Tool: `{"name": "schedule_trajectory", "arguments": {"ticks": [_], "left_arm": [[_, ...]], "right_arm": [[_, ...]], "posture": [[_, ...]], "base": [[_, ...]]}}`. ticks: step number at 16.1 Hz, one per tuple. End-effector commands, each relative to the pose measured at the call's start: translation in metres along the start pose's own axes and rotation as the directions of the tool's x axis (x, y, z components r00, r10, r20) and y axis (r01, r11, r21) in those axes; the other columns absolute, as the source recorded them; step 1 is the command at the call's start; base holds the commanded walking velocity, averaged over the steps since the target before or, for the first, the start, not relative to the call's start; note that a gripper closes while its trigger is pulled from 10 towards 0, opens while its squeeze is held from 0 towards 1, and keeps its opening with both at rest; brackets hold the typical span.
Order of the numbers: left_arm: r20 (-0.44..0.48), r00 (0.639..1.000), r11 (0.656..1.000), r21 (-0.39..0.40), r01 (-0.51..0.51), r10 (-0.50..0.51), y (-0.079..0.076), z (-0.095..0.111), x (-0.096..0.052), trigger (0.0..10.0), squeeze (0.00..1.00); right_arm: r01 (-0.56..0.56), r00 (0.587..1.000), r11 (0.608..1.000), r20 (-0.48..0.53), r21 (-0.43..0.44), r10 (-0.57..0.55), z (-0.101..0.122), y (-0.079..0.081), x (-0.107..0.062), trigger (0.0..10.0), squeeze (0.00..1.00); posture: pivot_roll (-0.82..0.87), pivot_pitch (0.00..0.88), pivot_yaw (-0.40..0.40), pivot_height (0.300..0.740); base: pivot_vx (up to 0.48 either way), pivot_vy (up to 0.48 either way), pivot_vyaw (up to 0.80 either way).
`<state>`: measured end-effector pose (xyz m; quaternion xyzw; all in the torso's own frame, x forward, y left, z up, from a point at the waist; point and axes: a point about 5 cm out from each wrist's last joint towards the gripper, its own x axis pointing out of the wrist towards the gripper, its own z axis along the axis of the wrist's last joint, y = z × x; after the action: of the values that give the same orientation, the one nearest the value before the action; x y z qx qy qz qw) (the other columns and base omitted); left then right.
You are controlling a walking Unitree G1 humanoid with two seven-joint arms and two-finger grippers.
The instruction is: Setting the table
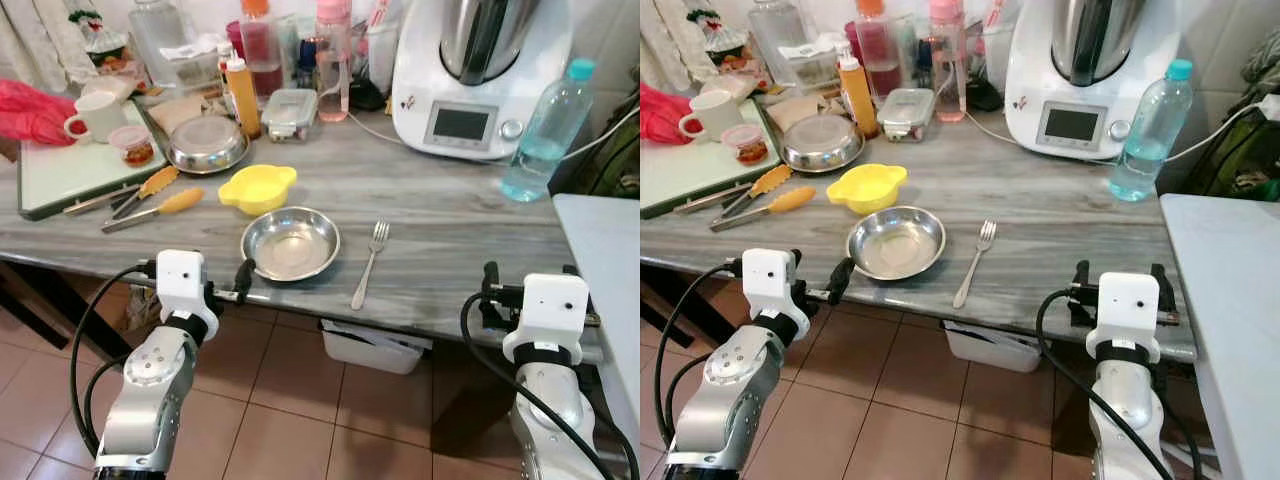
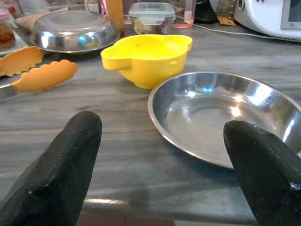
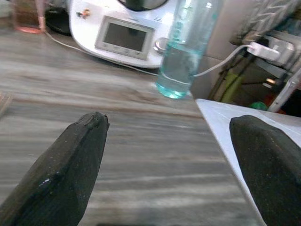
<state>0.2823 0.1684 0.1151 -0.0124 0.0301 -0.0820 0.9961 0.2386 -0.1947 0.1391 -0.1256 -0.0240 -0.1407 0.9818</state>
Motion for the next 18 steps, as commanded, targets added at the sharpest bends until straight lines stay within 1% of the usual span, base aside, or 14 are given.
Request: {"name": "schedule_trajectory", "arguments": {"ticks": [1,3,4,6,11,16,18], "left_arm": [[-0.001,1.0,0.999,0.029,-0.031,0.031,0.007,-0.0001,-0.0024,10.0,0.0],[-0.003,0.999,0.999,0.033,-0.036,0.036,0.0091,0.0,-0.0013,10.0,0.0],[-0.001,0.999,0.999,0.03,-0.035,0.035,0.0094,0.0005,-0.0004,10.0,0.0],[0.002,1.0,0.999,0.031,-0.022,0.022,0.0075,0.0012,0.0004,10.0,0.0],[-0.003,1.0,1.0,0.03,-0.005,0.005,0.0026,0.0011,0.0029,10.0,0.0],[-0.01,1.0,0.999,0.036,-0.013,0.013,0.0036,0.0008,0.0042,10.0,0.0],[-0.019,1.0,0.999,0.038,-0.013,0.014,0.0038,-0.001,0.0039,10.0,0.0]], "right_arm": [[-0.017,1.0,1.0,-0.009,0.001,0.017,-0.0017,0.003,-0.0013,10.0,0.0],[-0.031,0.999,0.999,-0.01,0.01,0.031,-0.0022,0.0047,-0.0024,10.0,0.0],[-0.062,0.998,0.998,-0.004,0.022,0.062,-0.0013,0.0092,-0.004,10.0,0.0],[-0.078,0.997,0.996,-0.011,0.035,0.078,-0.0022,0.0114,-0.0049,10.0,0.0],[-0.076,0.997,0.997,-0.025,0.035,0.077,-0.0043,0.0109,-0.0049,10.0,0.0],[-0.081,0.996,0.996,-0.034,0.037,0.082,-0.0065,0.0128,-0.0055,10.0,0.0],[-0.083,0.996,0.996,-0.035,0.035,0.084,-0.0072,0.0128,-0.0054,10.0,0.0]], "posture": [[-0.11,0.017,0.059,0.74],[-0.11,0.019,0.06,0.74],[-0.11,0.019,0.061,0.74],[-0.11,0.02,0.06,0.74],[-0.12,0.019,0.062,0.74],[-0.12,0.021,0.063,0.74],[-0.12,0.019,0.064,0.74]], "base": [[0.0,0.0,0.0],[0.0,0.0,0.0],[0.0,0.0,0.0],[0.0,0.0,0.0],[0.0,0.0,-0.76],[0.0,0.0,-0.71],[0.0,0.0,0.0]]}}
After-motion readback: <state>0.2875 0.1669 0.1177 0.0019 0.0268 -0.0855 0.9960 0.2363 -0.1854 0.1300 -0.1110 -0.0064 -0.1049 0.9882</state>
